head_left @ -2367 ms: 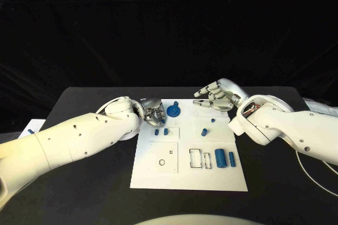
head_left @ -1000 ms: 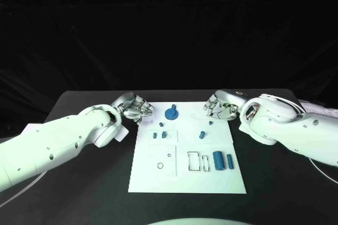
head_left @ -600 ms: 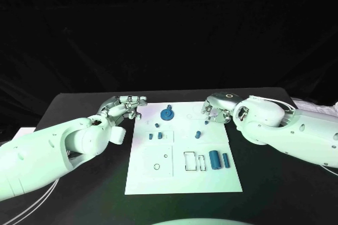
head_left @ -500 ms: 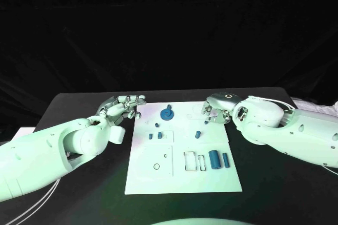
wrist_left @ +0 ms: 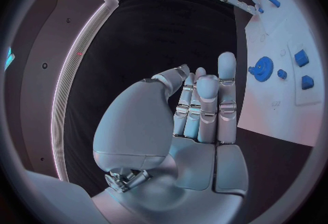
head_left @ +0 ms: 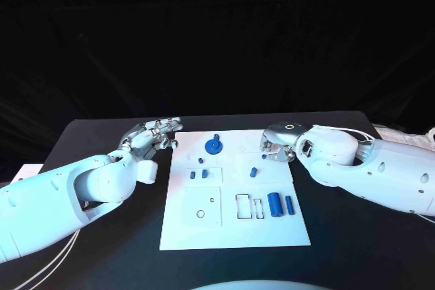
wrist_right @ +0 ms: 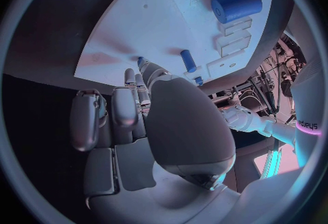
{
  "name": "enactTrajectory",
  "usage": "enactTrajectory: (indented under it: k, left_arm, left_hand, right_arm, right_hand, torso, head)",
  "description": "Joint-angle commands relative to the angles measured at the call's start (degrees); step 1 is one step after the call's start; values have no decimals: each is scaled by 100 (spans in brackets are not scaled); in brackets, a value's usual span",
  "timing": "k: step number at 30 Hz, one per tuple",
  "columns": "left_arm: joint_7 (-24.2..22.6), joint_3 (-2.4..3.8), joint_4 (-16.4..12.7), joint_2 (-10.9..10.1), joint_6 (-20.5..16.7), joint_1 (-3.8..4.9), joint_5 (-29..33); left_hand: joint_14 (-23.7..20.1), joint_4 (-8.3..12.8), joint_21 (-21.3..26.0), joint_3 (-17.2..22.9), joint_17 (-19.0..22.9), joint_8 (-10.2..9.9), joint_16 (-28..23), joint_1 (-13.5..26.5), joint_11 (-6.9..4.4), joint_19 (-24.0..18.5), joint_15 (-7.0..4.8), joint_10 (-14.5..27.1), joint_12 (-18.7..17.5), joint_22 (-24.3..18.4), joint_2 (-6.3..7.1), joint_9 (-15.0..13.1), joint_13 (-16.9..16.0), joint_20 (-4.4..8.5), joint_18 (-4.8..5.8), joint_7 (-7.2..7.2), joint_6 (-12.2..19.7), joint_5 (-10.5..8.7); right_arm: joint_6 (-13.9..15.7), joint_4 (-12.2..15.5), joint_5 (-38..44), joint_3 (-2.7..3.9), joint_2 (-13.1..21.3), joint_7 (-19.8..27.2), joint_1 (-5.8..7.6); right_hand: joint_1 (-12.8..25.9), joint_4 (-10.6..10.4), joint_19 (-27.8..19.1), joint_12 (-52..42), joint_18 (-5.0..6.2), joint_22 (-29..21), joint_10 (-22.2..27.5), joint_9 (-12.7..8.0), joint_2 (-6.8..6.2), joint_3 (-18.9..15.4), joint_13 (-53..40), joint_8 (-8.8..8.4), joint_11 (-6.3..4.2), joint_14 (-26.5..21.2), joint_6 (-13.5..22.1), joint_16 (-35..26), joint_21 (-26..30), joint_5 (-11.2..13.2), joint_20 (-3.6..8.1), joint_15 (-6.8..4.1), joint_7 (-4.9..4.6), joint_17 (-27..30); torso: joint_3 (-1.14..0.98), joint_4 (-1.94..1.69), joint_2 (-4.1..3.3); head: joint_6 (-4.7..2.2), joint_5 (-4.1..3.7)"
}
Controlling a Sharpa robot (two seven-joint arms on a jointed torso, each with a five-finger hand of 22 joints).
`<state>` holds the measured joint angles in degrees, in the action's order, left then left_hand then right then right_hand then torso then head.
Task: Assemble the parts on the task board
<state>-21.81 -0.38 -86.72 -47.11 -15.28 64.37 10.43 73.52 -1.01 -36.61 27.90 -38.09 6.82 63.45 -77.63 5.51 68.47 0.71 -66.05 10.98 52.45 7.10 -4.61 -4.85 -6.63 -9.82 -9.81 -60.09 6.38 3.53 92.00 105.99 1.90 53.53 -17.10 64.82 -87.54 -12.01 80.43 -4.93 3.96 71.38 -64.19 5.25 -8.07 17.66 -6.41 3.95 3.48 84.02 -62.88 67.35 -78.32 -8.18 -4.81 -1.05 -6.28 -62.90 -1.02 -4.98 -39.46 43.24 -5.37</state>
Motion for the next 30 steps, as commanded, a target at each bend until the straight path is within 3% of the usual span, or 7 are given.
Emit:
enactTrajectory:
  k: [1, 21, 30]
  left_arm:
    - [-188, 3, -40, -4, 3, -1, 120]
    - [-112, 3, -112, -33, 30, -1, 120]
    - [-49, 3, -110, -35, 58, -1, 110]
  left_hand:
    - [-30, 12, 36, -37, 5, 33, -11, 29, -7, -2, -3, -13, 28, -5, -21, 5, -5, 8, -64, 8, -44, -5]
    - [-40, 26, 100, -100, 32, 40, -10, 26, -4, -1, -3, 29, 64, -51, -23, 18, -5, 13, -67, 3, -7, 0]
    - [-52, 38, 117, -124, 57, 40, -16, 16, 5, 3, 1, 63, 75, -64, -26, 26, -2, 13, -66, -7, 21, 2]
  right_arm:
    - [-173, -39, 143, -3, -36, -17, -20]
    - [-260, -199, 29, -7, -199, 82, -116]
    - [-336, -234, 34, -8, -224, 82, -128]
  right_hand:
    - [23, -5, -4, 25, 16, -5, -13, -4, -11, 30, 9, -21, -42, 189, -3, -28, 24, 33, 38, -52, 28, 10]
    - [90, 72, 41, -20, 3, 49, -244, 36, 91, 274, 194, 16, -51, 206, -187, -27, -7, -7, 35, -31, 25, 51]
    - [48, 262, 75, -48, -7, 105, -511, 103, 253, 501, 245, 67, -82, 219, -403, 9, -42, 118, 42, -41, 39, 55]
  torso:
    - [-3, -5, 4]
    - [-4, 4, 6]
    - [-4, 2, 9]
  head:
    - [3, 5]
    - [26, 16]
    - [35, 12]
